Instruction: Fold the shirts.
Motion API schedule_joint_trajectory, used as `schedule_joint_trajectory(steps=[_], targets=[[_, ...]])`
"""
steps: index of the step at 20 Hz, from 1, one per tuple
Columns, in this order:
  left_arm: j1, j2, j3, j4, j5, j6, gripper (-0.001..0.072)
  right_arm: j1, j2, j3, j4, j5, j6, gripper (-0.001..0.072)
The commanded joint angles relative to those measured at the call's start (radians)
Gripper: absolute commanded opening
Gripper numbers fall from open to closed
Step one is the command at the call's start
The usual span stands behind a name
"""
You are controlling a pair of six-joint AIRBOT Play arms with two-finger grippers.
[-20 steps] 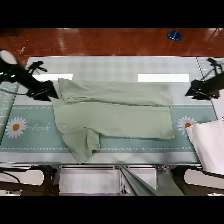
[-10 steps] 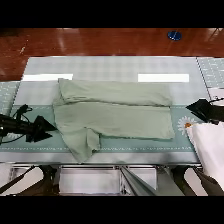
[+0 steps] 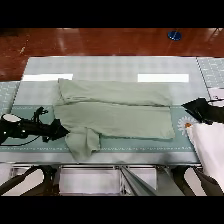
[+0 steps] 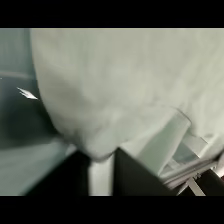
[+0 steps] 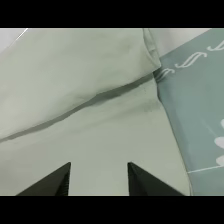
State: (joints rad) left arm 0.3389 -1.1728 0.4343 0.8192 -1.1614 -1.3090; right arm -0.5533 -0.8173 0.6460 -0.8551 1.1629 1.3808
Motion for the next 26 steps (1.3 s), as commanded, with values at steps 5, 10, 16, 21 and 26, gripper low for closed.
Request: schedule_joint_trajectory(steps=[5,10,16,21,26], targets=[[-0.057,-0.016,0.143,-0.027,-0.021,0.019,0.0017,0.000,-0.023,-0.074,-0.494,0.263,0.161,0.0417],[-0.061,-0.017,0.146,-0.031,-0.048,0.042,0.0017,0.000,-0.129,-0.207,-0.301,0.255,0.040,0.0417],[-0.061,-0.017,0.146,-0.031,-0.053,0.041,0.0017,0.000,-0.201,-0.240,-0.167,0.021,0.040,0.0409],[-0.059,-0.017,0.147,-0.032,-0.031,0.041,0.0017,0.056,-0.315,-0.240,-0.011,-0.089,-0.010,0.0406],[-0.042,-0.017,0.229,-0.035,-0.105,0.060,0.0017,0.185,-0.349,-0.083,0.011,0.002,-0.101,0.0021]])
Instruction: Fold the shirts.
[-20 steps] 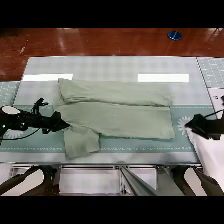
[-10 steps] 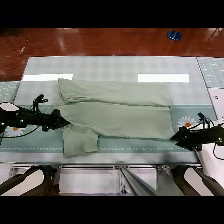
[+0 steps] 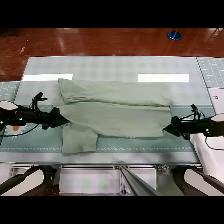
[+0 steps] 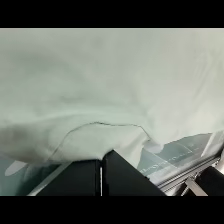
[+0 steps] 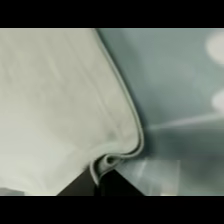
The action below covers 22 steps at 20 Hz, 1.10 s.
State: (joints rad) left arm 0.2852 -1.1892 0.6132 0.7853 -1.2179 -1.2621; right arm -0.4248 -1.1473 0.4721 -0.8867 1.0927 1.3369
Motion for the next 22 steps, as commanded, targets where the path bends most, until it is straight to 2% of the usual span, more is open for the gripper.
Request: schedule_joint_trajectory(steps=[1,5,8,11,13,17,22], targets=[[0.018,0.000,0.095,-0.001,-0.062,0.013,0.0017,0.061,-0.019,0.151,0.033,0.115,-0.057,0.0021],[0.013,-0.037,0.307,-0.001,-0.109,-0.004,0.0017,0.060,-0.041,0.360,0.026,0.137,-0.022,0.0021],[-0.008,-0.161,0.501,-0.001,-0.155,-0.008,0.0017,0.061,-0.113,0.499,0.075,0.150,-0.020,0.0021],[-0.040,-0.322,0.698,-0.001,-0.153,-0.053,0.0017,0.061,-0.213,0.607,0.088,0.149,-0.013,0.0021],[-0.064,-0.442,0.836,-0.001,-0.157,-0.067,0.0017,0.061,-0.280,0.654,0.117,0.129,-0.016,0.0021],[-0.094,-0.652,1.054,-0.001,-0.164,-0.166,0.0017,0.061,-0.405,0.714,0.196,0.092,-0.052,0.0021],[-0.116,-0.806,1.207,-0.003,-0.135,-0.169,0.0017,0.061,-0.502,0.739,0.232,0.018,-0.072,0.0021]])
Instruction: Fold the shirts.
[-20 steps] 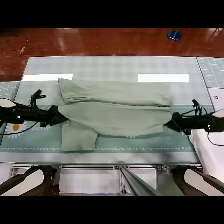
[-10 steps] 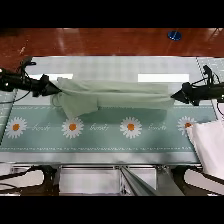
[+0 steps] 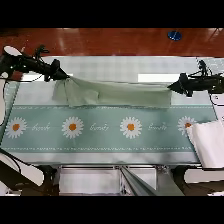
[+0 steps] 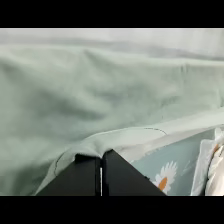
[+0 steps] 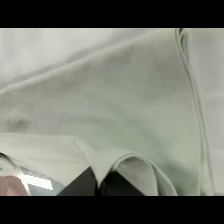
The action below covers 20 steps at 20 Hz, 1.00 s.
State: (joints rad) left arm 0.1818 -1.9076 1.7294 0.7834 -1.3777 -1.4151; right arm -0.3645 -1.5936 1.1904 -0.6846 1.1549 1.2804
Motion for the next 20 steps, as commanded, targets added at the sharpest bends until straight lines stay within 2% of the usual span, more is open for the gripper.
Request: schedule_joint_trajectory(steps=[1,2,3,4,5,8,9,11,13,14,16,18,20], targets=[[-0.016,-0.099,0.101,-0.008,0.048,-0.016,0.0017,0.001,-0.068,0.022,0.039,-0.056,-0.024,0.0021],[-0.020,-0.106,0.102,-0.017,0.070,-0.016,0.0017,0.001,-0.079,0.022,0.055,-0.068,-0.041,0.0041],[-0.027,-0.111,0.102,-0.017,0.087,-0.024,0.0068,0.001,-0.087,0.022,0.067,-0.079,-0.041,0.0233],[-0.031,-0.113,0.102,-0.018,0.086,-0.038,0.0294,0.001,-0.089,0.022,0.075,-0.092,-0.051,0.0415],[-0.032,-0.113,0.103,-0.018,0.073,-0.047,0.0500,0.000,-0.085,0.026,0.085,-0.108,-0.077,0.0418],[0.022,-0.112,0.198,-0.016,-0.064,-0.058,0.0509,-0.051,-0.047,0.094,0.045,-0.054,-0.109,0.0418],[0.062,-0.109,0.250,-0.013,-0.136,-0.099,0.0508,-0.082,-0.018,0.108,0.033,-0.026,-0.101,0.0418],[0.145,-0.076,0.306,0.019,-0.247,-0.110,0.0508,-0.144,0.043,0.106,-0.098,0.014,-0.048,0.0418],[0.207,0.019,0.253,0.282,-0.239,-0.148,0.0507,-0.184,0.084,0.063,-0.285,0.023,0.073,0.0418],[0.225,0.073,0.201,0.367,-0.206,-0.154,0.0507,-0.195,0.095,0.020,-0.320,0.011,0.101,0.0418],[0.234,0.226,0.024,0.394,-0.053,-0.146,0.0507,-0.196,0.095,-0.084,-0.278,-0.037,0.097,0.0418],[0.195,0.417,-0.211,0.360,0.181,-0.141,0.0507,-0.185,0.083,-0.179,-0.127,-0.122,0.056,0.0418],[0.121,0.605,-0.430,0.339,0.385,-0.141,0.0508,-0.150,0.047,-0.193,-0.040,-0.124,0.007,0.0418]])
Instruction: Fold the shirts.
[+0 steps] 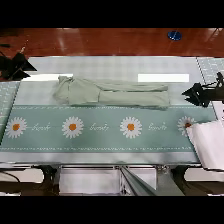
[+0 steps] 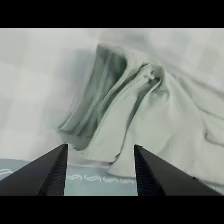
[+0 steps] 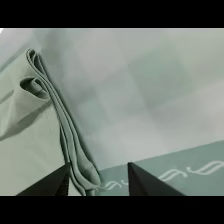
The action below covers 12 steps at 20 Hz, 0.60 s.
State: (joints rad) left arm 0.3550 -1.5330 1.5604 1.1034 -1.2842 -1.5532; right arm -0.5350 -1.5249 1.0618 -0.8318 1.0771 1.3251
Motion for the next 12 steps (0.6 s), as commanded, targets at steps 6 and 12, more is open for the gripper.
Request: schedule_joint_trajectory(steps=[6,12], targets=[[-0.276,0.413,-0.467,0.019,0.378,0.000,0.0507,0.159,-0.131,-0.026,0.198,-0.069,-0.062,0.0418],[-0.471,0.365,-0.466,0.019,0.510,0.068,0.0507,0.287,-0.187,0.103,0.194,-0.001,-0.036,0.0140]])
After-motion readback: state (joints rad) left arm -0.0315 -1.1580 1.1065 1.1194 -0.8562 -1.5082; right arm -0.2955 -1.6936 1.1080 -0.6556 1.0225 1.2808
